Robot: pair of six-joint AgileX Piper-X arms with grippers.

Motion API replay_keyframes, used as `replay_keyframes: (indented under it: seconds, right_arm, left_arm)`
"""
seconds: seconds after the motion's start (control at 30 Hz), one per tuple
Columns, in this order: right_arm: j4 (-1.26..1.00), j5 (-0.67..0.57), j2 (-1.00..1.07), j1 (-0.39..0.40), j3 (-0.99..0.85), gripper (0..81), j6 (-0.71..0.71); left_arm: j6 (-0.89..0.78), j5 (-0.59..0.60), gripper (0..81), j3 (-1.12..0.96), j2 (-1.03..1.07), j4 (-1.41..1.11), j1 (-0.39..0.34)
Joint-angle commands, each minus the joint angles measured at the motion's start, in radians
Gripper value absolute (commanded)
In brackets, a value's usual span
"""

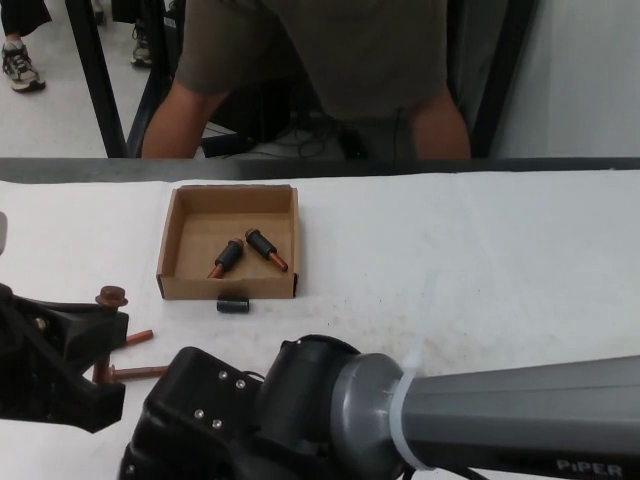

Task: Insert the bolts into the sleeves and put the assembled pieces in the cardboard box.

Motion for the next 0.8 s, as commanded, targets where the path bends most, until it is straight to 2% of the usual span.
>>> replay_keyframes:
  seconds: [0.0,0.17,0.3,0.4,0.5,0.77]
  right_arm:
    - [0.091,0.060,0.002,0.002,-0.007,0.0,0.001]
    - [0.185,0.119,-0.039,0.002,-0.008,0.0,0.011]
    - [0.198,0.119,-0.125,0.002,-0.005,0.0,0.113]
    - [0.198,0.111,-0.201,-0.002,-0.005,0.0,0.222]
    - [0.193,0.104,-0.276,-0.005,-0.005,0.0,0.247]
    - [0.134,0.096,-0.382,-0.041,-0.005,0.0,0.256]
  left_arm:
    - [0.003,-0.011,0.8,-0.005,-0.009,-0.002,-0.003]
    - [0.001,-0.011,0.8,-0.005,-0.009,-0.002,-0.003]
    - [-0.037,0.002,0.8,-0.005,-0.009,-0.004,-0.003]
    - [-0.100,0.095,0.8,-0.005,-0.009,-0.026,-0.003]
    - [-0.198,0.191,0.8,-0.005,-0.009,-0.102,-0.003]
    - [-0.338,0.200,0.8,-0.005,-0.009,-0.432,-0.003]
